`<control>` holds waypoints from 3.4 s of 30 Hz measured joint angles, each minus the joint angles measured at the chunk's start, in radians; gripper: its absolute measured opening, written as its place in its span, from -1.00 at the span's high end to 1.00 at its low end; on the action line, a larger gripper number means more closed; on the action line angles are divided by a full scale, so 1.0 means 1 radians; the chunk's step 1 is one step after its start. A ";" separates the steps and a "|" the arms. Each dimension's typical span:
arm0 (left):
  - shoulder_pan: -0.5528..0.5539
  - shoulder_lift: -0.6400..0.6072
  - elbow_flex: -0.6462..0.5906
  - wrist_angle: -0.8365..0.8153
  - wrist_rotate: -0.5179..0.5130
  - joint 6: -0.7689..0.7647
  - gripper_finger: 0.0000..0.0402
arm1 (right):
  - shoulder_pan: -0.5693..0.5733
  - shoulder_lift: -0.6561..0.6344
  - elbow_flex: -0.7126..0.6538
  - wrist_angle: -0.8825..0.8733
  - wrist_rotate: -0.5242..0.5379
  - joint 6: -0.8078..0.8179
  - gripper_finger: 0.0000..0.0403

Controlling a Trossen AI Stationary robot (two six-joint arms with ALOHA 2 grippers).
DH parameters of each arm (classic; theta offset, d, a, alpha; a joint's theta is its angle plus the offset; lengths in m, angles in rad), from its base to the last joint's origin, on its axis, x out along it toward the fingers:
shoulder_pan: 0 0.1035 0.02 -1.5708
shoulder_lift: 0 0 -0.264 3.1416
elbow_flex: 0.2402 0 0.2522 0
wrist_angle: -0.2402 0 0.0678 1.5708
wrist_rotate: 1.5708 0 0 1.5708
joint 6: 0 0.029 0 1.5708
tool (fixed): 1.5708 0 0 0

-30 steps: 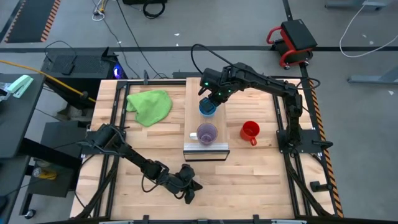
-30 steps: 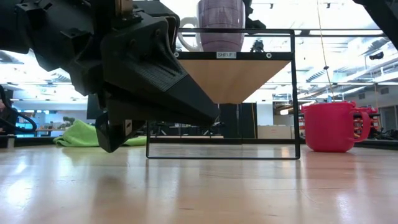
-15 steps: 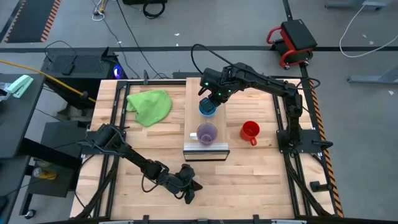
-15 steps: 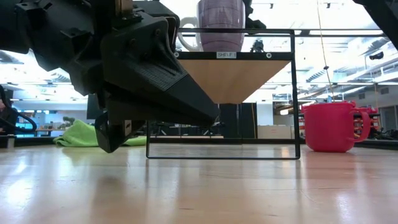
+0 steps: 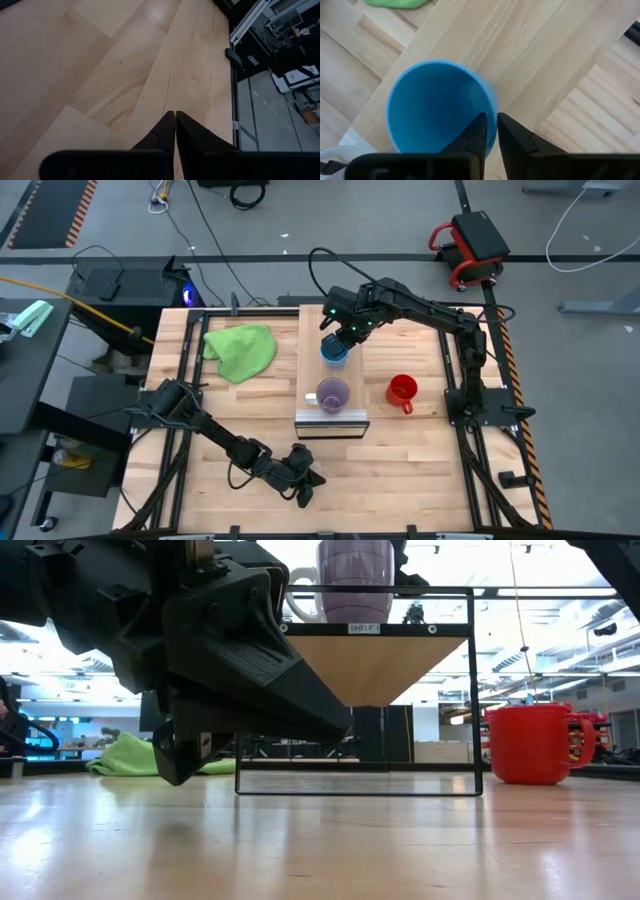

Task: Stack small to large cups/mugs on shelf
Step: Put the blue cup on the shelf, then put the red mug on the shelf

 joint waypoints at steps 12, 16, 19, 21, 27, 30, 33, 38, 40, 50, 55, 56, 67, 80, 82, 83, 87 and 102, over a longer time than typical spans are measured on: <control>0.000 0.000 0.000 0.000 0.000 0.001 0.93 | 0.000 0.000 0.000 -0.003 -0.007 -0.007 0.46; 0.000 0.000 0.000 0.000 0.000 0.002 0.94 | 0.002 0.000 0.000 -0.014 -0.018 0.010 0.41; 0.000 0.000 0.000 -0.001 0.000 0.003 0.91 | 0.003 0.000 0.000 -0.040 -0.032 0.024 0.39; 0.000 0.000 0.000 -0.001 -0.001 0.003 0.89 | 0.004 0.000 0.000 -0.046 -0.037 0.027 0.39; 0.000 0.000 0.000 -0.001 -0.007 0.003 0.90 | 0.022 0.000 0.000 -0.044 -0.041 0.019 0.40; 0.000 0.000 0.000 -0.005 -0.007 0.009 0.93 | 0.030 0.000 0.000 -0.044 -0.048 0.018 0.39; 0.000 0.000 0.000 -0.005 -0.007 0.011 0.94 | 0.033 0.000 0.000 -0.044 -0.049 0.016 0.39; 0.000 0.000 0.000 -0.005 -0.007 0.011 0.92 | 0.038 0.000 0.000 -0.036 -0.048 0.003 0.40; 0.000 0.000 0.000 -0.005 -0.007 0.011 0.90 | 0.040 0.000 0.000 -0.035 -0.046 0.003 0.40; 0.000 0.000 0.000 -0.005 -0.007 0.007 0.92 | 0.042 -0.009 0.000 -0.045 -0.040 0.019 0.39; 0.000 0.000 0.000 -0.005 -0.007 0.008 0.90 | 0.050 -0.044 0.000 -0.044 -0.035 0.019 0.39; 0.000 0.000 0.000 -0.005 -0.007 0.008 0.89 | 0.054 -0.056 0.000 -0.044 -0.033 0.019 0.39; 0.000 0.000 0.000 -0.018 -0.017 0.011 0.88 | 0.157 -0.302 0.000 -0.045 0.079 0.169 0.40; 0.000 0.000 0.000 -0.028 -0.015 0.011 0.84 | 0.420 -0.574 -0.097 -0.041 0.248 0.443 0.59; 0.000 0.000 0.000 -0.028 -0.014 0.010 0.85 | 0.434 -0.616 -0.208 -0.042 0.252 0.469 0.60; 0.000 0.000 0.000 -0.028 -0.014 0.007 0.86 | 0.437 -0.640 -0.276 -0.044 0.250 0.481 0.60; -0.004 0.000 0.000 -0.028 -0.014 0.008 0.88 | 0.422 -0.721 -0.571 -0.048 0.232 0.512 0.60; -0.001 0.000 0.000 -0.027 0.056 0.019 0.77 | 0.191 -0.761 -1.168 -0.006 0.154 0.339 0.60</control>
